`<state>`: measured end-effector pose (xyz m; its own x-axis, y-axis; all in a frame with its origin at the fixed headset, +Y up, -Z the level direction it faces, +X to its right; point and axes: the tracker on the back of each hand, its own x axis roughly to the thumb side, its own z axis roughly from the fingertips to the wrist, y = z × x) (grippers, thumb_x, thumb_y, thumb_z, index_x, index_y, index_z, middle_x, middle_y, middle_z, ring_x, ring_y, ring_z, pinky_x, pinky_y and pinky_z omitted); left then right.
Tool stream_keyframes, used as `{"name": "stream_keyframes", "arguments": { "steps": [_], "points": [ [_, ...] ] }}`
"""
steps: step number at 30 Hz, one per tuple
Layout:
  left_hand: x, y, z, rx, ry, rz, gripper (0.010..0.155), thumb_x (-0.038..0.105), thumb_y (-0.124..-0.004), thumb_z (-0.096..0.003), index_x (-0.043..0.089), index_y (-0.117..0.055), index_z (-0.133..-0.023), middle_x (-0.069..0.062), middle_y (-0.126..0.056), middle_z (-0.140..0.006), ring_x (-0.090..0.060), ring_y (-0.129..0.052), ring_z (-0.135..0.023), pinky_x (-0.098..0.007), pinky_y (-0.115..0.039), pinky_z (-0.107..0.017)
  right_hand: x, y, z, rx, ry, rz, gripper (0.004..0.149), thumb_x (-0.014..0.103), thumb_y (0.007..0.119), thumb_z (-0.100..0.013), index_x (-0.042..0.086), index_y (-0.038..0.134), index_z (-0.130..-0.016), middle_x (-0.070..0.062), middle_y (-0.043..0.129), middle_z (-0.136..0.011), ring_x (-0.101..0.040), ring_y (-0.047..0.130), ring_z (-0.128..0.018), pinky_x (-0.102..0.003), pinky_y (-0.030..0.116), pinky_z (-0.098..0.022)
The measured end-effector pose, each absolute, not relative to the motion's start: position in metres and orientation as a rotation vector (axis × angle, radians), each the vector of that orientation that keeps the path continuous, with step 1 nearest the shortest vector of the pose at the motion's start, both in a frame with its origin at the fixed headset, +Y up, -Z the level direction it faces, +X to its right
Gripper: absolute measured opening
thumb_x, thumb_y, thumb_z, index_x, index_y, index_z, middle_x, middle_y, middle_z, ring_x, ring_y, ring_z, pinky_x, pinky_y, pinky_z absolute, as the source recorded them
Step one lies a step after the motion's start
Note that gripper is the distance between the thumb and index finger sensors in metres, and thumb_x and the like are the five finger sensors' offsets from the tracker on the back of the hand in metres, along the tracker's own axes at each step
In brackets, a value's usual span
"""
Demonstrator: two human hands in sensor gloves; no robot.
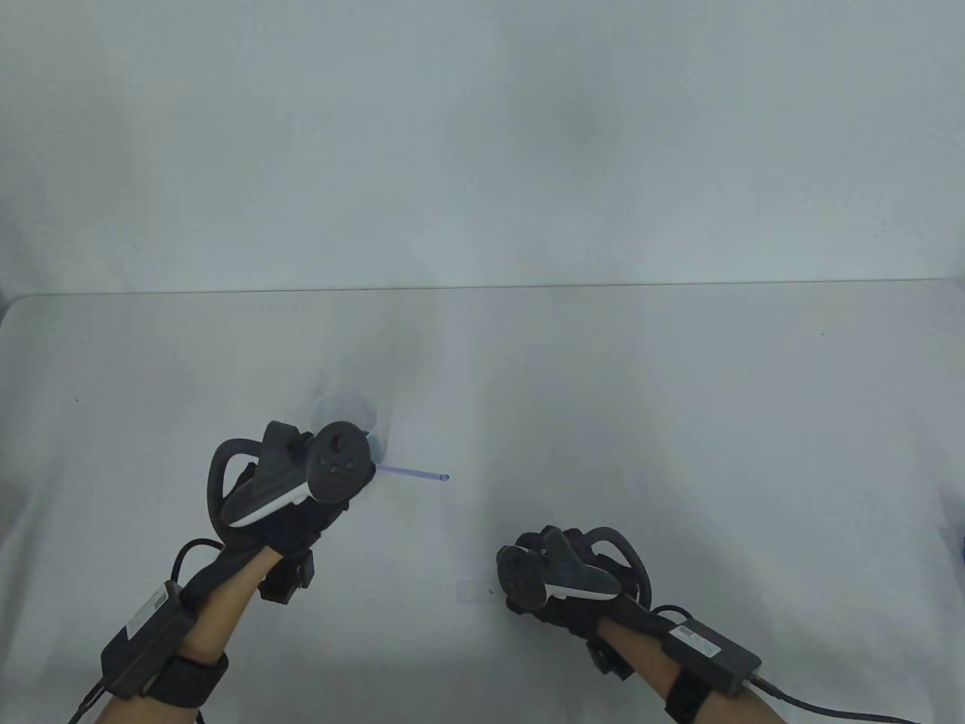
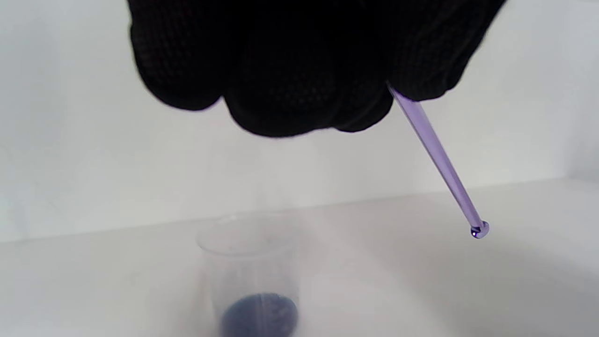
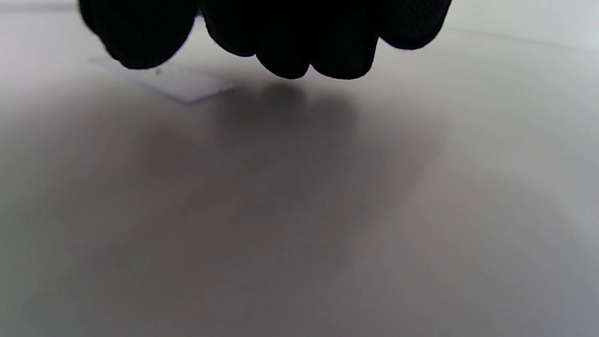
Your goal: Dip glass rod into dye solution and streak across glass slide
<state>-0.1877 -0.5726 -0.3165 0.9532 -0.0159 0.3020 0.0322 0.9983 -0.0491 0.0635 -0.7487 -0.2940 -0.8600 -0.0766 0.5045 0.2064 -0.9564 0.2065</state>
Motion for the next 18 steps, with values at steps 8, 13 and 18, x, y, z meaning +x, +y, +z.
{"name": "stream_keyframes", "arguments": {
  "steps": [8,13,18],
  "points": [
    [-0.163,-0.611,-0.295,-0.132,-0.434,-0.027,0.044,0.04,-0.077,-0.0528,0.016,-0.085,-0.089,-0.001,-0.094,-0.068,-0.016,-0.099,-0.047,-0.04,-0.085,-0.048,0.062,-0.755,-0.29,-0.743,-0.293,-2.86,0.053,0.052,0.075,-0.046,0.034,0.065,-0.096,0.005,0.074,-0.098,-0.022,0.079,-0.09,-0.047,0.068,-0.072],
    [-0.143,-0.64,-0.29,-0.19,-0.488,-0.051,0.044,0.04,-0.077,-0.0529,0.017,-0.084,-0.089,0.0,-0.094,-0.068,-0.015,-0.099,-0.047,-0.04,-0.085,-0.048,0.062,-0.755,-0.291,-0.722,-0.303,-2.892,0.052,0.051,0.076,-0.046,0.034,0.067,-0.094,0.006,0.075,-0.097,-0.021,0.079,-0.089,-0.046,0.068,-0.072],
    [-0.129,-0.66,-0.291,-0.217,-0.509,-0.066,0.044,0.041,-0.077,-0.0529,0.017,-0.084,-0.089,0.0,-0.094,-0.068,-0.015,-0.099,-0.047,-0.039,-0.085,-0.048,0.062,-0.756,-0.291,-0.724,-0.3,-2.895,0.052,0.051,0.076,-0.046,0.034,0.066,-0.094,0.006,0.074,-0.097,-0.022,0.078,-0.09,-0.047,0.068,-0.072]
  ]
}}
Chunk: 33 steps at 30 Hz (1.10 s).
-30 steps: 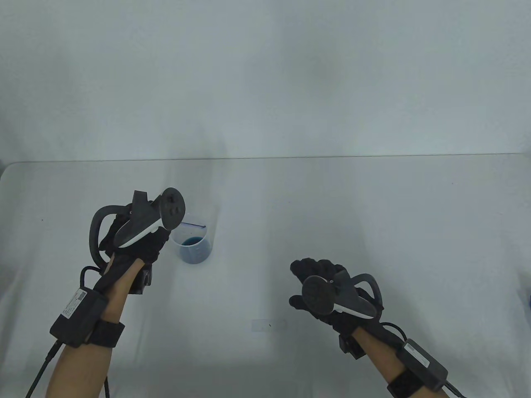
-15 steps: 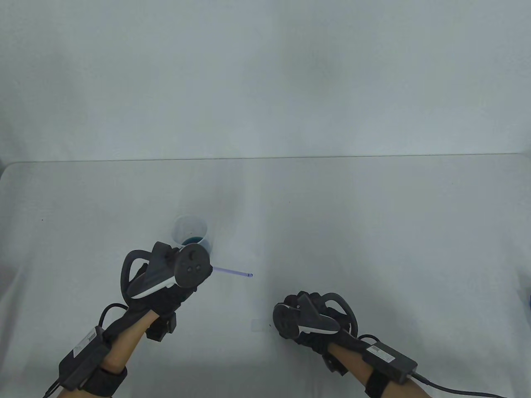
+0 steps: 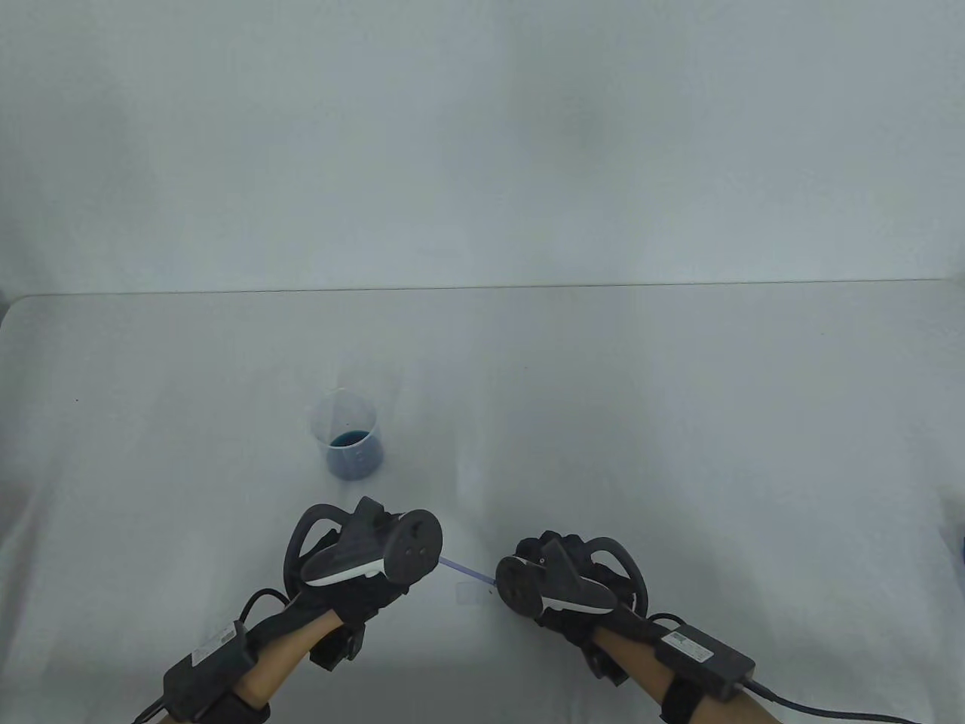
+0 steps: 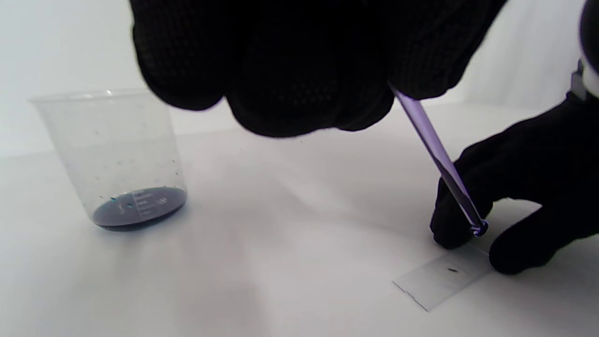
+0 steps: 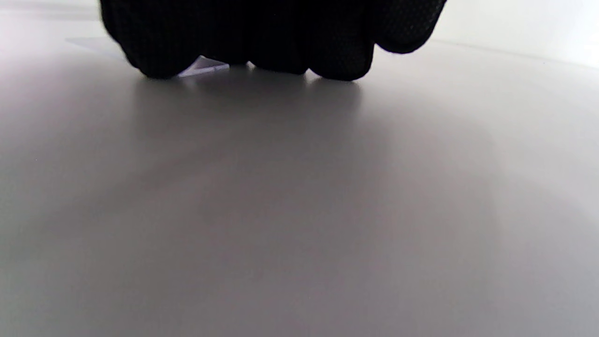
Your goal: Dip glass rod into dye solution and streak across glass slide
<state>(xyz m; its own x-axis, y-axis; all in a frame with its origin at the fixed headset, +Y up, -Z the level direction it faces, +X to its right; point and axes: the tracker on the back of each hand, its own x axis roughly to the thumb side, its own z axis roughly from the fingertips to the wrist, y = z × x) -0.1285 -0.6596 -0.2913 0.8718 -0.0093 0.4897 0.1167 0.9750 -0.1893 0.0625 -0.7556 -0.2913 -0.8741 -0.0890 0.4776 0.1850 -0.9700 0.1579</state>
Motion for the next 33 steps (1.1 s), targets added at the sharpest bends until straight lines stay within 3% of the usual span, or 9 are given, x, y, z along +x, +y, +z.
{"name": "stream_keyframes", "arguments": {
  "steps": [12,33],
  "points": [
    [-0.117,-0.676,-0.298,-0.226,-0.507,-0.099,0.044,0.041,-0.076,-0.0528,0.017,-0.083,-0.089,0.001,-0.094,-0.068,-0.014,-0.099,-0.047,-0.038,-0.085,-0.048,0.063,-0.756,-0.291,-0.727,-0.302,-2.898,0.052,0.051,0.075,-0.046,0.033,0.066,-0.095,0.006,0.074,-0.097,-0.022,0.078,-0.09,-0.047,0.067,-0.072],
    [-0.137,-0.669,-0.296,-0.28,-0.463,-0.128,0.044,0.04,-0.078,-0.0525,0.017,-0.084,-0.089,0.0,-0.094,-0.068,-0.015,-0.099,-0.047,-0.039,-0.085,-0.048,0.063,-0.756,-0.291,-0.726,-0.305,-2.897,0.053,0.051,0.076,-0.046,0.033,0.066,-0.095,0.006,0.074,-0.097,-0.022,0.078,-0.09,-0.047,0.067,-0.072]
  ]
}}
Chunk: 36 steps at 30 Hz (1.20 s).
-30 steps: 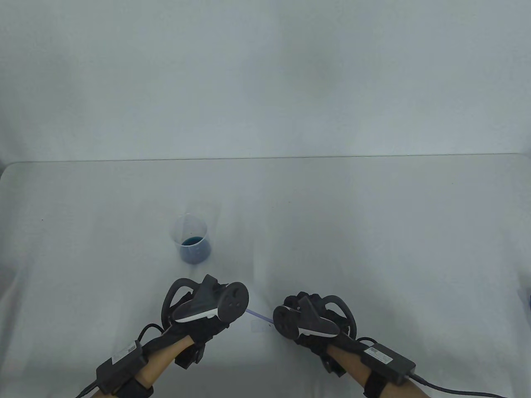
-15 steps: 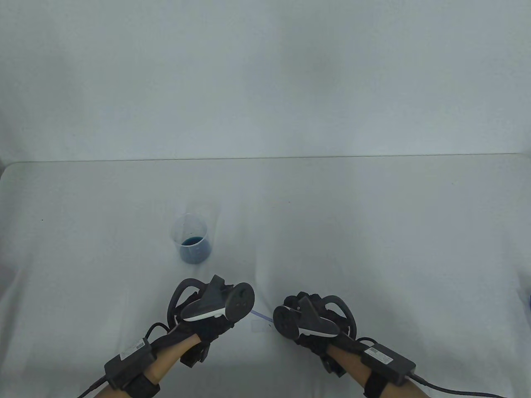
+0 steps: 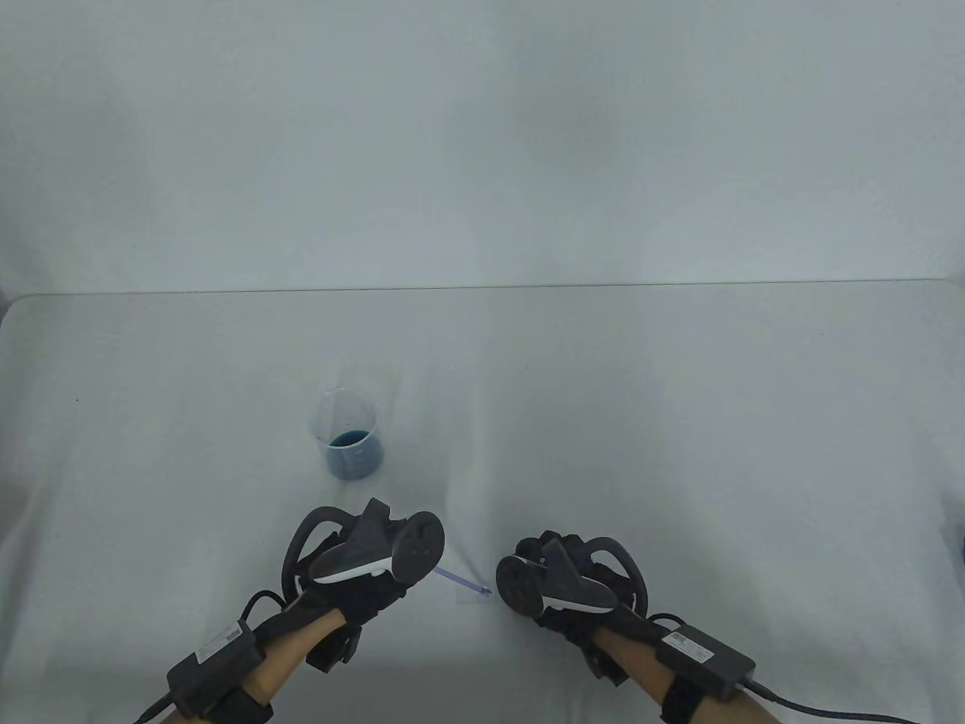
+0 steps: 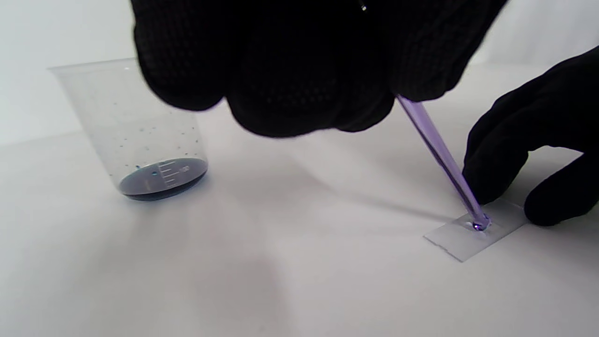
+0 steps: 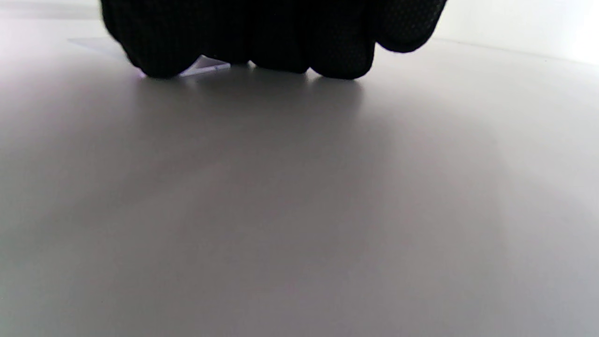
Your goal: Dip glass rod into dye solution and streak across glass slide
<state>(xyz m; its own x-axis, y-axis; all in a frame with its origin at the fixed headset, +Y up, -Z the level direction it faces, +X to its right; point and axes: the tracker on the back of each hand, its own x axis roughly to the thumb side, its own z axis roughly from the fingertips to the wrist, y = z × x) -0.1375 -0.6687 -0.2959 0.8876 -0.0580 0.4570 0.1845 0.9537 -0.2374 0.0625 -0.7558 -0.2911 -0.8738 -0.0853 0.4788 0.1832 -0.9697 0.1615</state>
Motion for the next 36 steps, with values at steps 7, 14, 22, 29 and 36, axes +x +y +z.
{"name": "stream_keyframes", "arguments": {
  "steps": [7,14,22,29,36],
  "points": [
    [-0.146,-0.666,-0.296,-0.297,-0.441,-0.143,0.044,0.04,-0.078,-0.0525,0.017,-0.085,-0.089,0.0,-0.094,-0.067,-0.015,-0.099,-0.047,-0.039,-0.085,-0.048,0.062,-0.756,-0.291,-0.727,-0.305,-2.896,0.053,0.051,0.076,-0.046,0.033,0.066,-0.095,0.006,0.074,-0.097,-0.022,0.078,-0.09,-0.047,0.067,-0.072],
    [-0.149,-0.666,-0.296,-0.301,-0.433,-0.142,0.044,0.04,-0.078,-0.0525,0.017,-0.085,-0.089,0.0,-0.094,-0.068,-0.015,-0.099,-0.047,-0.039,-0.085,-0.048,0.063,-0.756,-0.291,-0.728,-0.307,-2.896,0.052,0.051,0.076,-0.046,0.033,0.066,-0.095,0.006,0.074,-0.097,-0.022,0.078,-0.09,-0.047,0.067,-0.072],
    [-0.153,-0.649,-0.294,-0.265,-0.43,-0.111,0.044,0.04,-0.078,-0.0523,0.016,-0.085,-0.089,0.0,-0.094,-0.067,-0.015,-0.099,-0.047,-0.039,-0.085,-0.048,0.063,-0.755,-0.292,-0.729,-0.308,-2.896,0.052,0.051,0.076,-0.046,0.033,0.066,-0.095,0.006,0.074,-0.097,-0.022,0.078,-0.09,-0.047,0.067,-0.072],
    [-0.181,-0.578,-0.299,-0.098,-0.342,-0.065,0.044,0.04,-0.078,-0.0524,0.016,-0.085,-0.089,0.0,-0.094,-0.067,-0.015,-0.099,-0.046,-0.039,-0.085,-0.047,0.062,-0.755,-0.292,-0.731,-0.308,-2.895,0.053,0.051,0.076,-0.046,0.033,0.066,-0.095,0.006,0.074,-0.097,-0.022,0.078,-0.09,-0.047,0.067,-0.072],
    [-0.223,-0.517,-0.319,0.037,-0.161,-0.109,0.044,0.04,-0.078,-0.0524,0.016,-0.085,-0.089,0.0,-0.094,-0.068,-0.015,-0.099,-0.047,-0.039,-0.085,-0.048,0.062,-0.755,-0.292,-0.731,-0.307,-2.895,0.053,0.051,0.076,-0.046,0.033,0.066,-0.095,0.006,0.074,-0.097,-0.022,0.078,-0.09,-0.047,0.067,-0.072]
  ]
}}
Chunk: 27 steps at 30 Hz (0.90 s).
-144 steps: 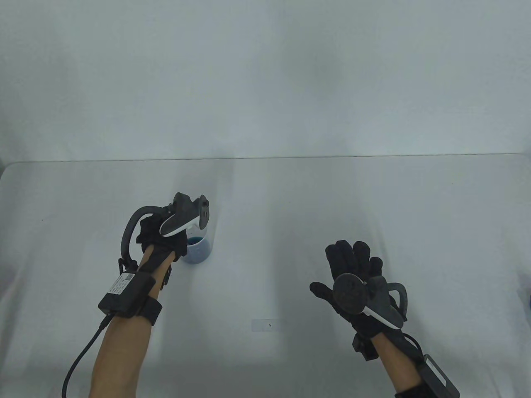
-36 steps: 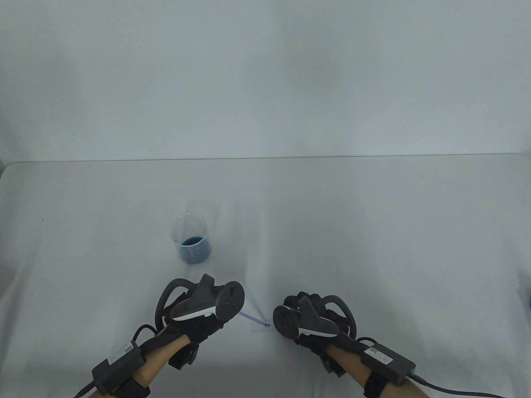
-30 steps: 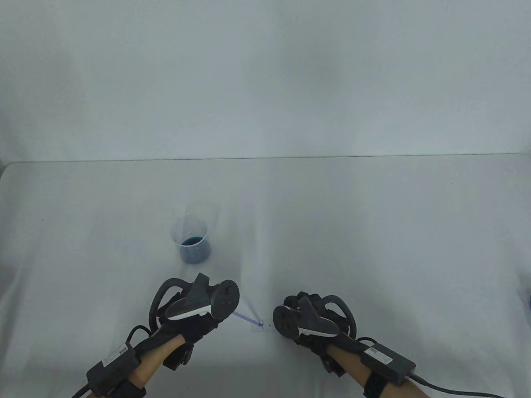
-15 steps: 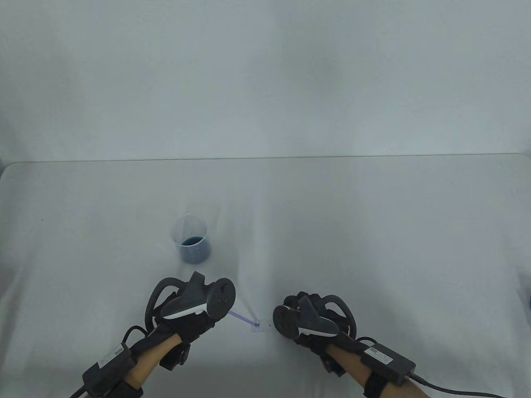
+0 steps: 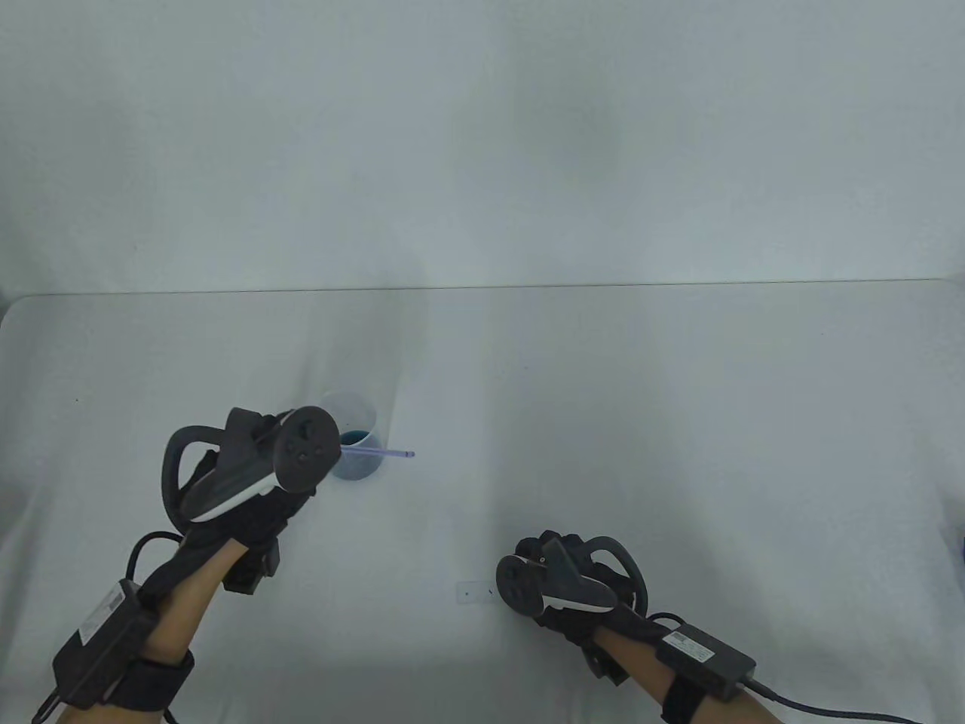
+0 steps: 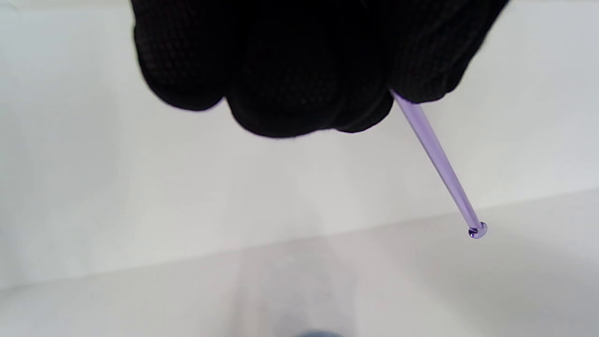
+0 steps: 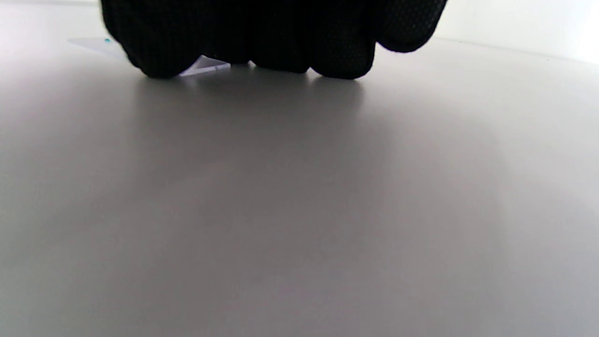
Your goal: Dip glass rod into dye solution and streak across glass slide
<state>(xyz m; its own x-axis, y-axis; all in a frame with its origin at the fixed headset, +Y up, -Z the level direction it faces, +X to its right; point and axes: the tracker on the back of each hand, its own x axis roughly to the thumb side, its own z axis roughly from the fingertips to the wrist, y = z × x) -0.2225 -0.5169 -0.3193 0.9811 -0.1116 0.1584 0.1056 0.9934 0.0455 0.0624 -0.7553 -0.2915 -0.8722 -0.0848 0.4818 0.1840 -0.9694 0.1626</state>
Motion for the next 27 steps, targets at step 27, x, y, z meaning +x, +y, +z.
{"name": "stream_keyframes", "arguments": {
  "steps": [27],
  "points": [
    [-0.236,-0.641,-0.415,-0.133,0.111,-0.275,0.045,0.042,-0.079,-0.0507,0.018,-0.084,-0.088,0.003,-0.094,-0.066,-0.013,-0.1,-0.045,-0.037,-0.086,-0.047,0.063,-0.756,-0.292,-0.73,-0.317,-2.905,0.052,0.051,0.075,-0.046,0.034,0.065,-0.095,0.006,0.073,-0.097,-0.022,0.077,-0.09,-0.047,0.067,-0.072]
  ]
}}
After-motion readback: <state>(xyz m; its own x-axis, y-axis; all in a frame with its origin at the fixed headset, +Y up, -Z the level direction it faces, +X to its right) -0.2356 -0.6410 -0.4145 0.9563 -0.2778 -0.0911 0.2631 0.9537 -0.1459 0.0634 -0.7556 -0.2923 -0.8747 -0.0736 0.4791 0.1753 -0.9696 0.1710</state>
